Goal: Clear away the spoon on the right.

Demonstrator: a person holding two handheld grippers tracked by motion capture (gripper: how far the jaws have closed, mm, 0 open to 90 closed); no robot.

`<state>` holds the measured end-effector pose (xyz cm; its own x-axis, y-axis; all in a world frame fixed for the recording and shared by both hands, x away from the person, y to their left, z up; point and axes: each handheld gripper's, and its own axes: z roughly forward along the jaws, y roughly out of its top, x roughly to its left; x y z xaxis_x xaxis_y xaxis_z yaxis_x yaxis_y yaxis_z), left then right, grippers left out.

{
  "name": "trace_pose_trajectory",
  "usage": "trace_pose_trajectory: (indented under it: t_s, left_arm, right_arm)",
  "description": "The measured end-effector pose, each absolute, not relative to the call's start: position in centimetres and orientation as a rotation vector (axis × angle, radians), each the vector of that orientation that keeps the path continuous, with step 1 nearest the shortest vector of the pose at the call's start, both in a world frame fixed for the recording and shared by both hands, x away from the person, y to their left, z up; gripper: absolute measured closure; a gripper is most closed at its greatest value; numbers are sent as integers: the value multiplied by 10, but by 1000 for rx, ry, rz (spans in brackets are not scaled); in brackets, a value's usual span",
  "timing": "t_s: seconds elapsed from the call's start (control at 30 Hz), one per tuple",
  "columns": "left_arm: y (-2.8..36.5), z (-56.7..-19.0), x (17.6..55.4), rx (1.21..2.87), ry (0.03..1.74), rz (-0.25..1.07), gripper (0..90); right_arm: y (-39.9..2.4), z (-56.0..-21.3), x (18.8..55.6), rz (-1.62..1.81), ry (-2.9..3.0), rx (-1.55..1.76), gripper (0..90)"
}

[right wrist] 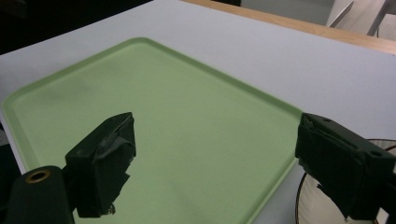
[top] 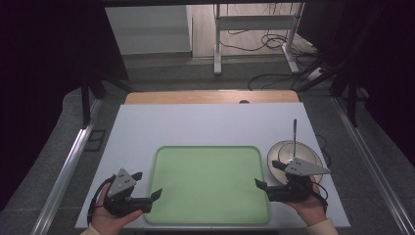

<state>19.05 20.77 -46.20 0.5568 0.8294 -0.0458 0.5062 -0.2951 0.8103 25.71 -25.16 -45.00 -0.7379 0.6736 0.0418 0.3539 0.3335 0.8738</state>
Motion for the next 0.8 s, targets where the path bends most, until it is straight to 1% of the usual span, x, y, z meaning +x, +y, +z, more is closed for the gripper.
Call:
trace_pose_trajectory:
  t_s: [0.23,0.43,0.8]
  left_arm:
    - [210,-467,196,1965,1090,494,152]
    - [215,-467,191,1964,1095,505,157]
    - [215,-469,195,1974,1091,489,151]
  right_arm:
    - [-255,-453,255,1342,2299,908,122]
    - [-252,-448,253,1357,2283,907,122]
    - [-247,-444,252,1354,2324,911,164]
